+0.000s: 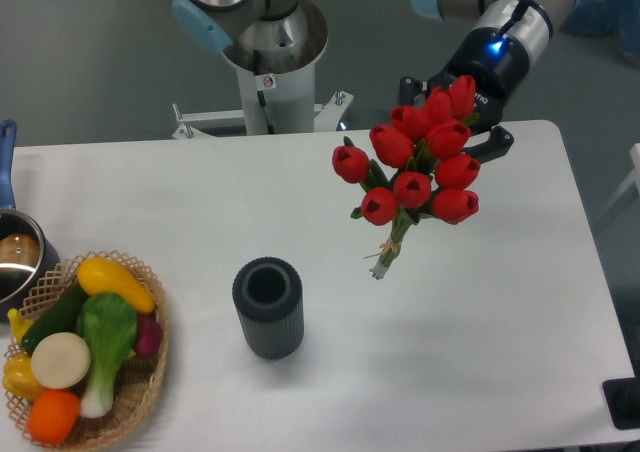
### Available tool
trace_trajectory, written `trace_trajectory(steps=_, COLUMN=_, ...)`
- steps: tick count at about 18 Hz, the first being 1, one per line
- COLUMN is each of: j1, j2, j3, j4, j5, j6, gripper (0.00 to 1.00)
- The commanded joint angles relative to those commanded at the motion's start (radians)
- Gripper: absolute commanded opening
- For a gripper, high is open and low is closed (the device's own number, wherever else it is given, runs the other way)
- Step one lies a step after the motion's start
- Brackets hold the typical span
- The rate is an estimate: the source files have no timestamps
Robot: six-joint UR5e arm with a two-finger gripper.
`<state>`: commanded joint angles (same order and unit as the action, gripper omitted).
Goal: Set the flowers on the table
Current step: 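Rotate the gripper holding the red tulip bouquet so blooms hang downward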
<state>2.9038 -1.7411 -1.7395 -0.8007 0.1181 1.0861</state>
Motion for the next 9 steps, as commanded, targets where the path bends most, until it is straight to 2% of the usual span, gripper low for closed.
trace_trajectory(steps=9, j1=0.011, j2=0.015, j3=-0.005, j4=-0.002, j5=0.017, j6=-0.003, gripper=0.21)
